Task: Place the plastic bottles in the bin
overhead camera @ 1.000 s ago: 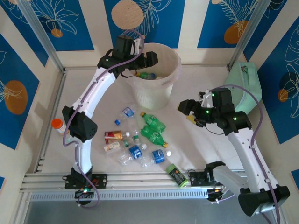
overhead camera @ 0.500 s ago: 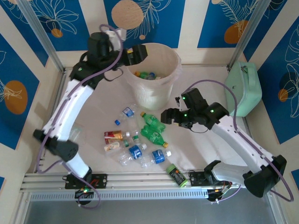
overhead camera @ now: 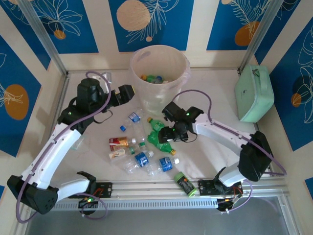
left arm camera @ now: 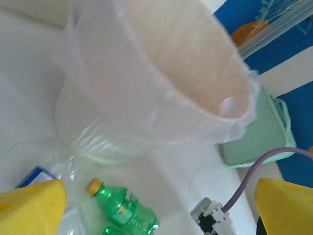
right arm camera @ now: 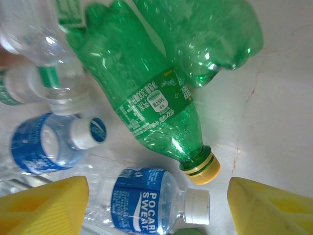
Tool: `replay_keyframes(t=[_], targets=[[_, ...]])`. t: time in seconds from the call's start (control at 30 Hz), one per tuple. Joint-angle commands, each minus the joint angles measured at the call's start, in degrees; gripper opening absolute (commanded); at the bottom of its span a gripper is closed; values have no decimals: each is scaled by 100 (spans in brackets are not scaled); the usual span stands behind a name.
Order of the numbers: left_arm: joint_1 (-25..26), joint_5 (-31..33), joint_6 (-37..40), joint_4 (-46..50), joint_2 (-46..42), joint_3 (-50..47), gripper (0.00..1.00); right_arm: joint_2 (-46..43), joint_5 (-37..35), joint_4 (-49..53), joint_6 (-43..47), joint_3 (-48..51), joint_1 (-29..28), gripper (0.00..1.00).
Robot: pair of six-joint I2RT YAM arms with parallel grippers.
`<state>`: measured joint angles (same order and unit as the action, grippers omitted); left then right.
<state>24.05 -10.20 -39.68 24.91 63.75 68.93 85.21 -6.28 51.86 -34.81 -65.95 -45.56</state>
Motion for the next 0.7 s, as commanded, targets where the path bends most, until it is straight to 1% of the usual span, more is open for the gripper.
replay_keyframes(t=[0.0, 0.1, 0.27, 0.47, 0.53, 0.67], targets=[[-80, 191, -257, -52, -312, -216, 97, 240, -324, 158, 156, -66, -216, 75], [-85, 186, -301, -21, -354, -340, 96, 511, -449, 192, 200, -93, -360, 74], [-87, 142, -415, -84, -306, -488, 94, 783, -575, 328, 194, -120, -436, 74], [-93, 97, -496, -183, -259, -642, 93, 834, -620, 382, 182, -41, -447, 75], [-89, 64, -527, -202, -249, -683, 93, 848, -536, 430, 191, -66, -461, 74], [-88, 53, -515, -190, -269, -722, 93, 752, -522, 722, 218, -134, -773, 73]])
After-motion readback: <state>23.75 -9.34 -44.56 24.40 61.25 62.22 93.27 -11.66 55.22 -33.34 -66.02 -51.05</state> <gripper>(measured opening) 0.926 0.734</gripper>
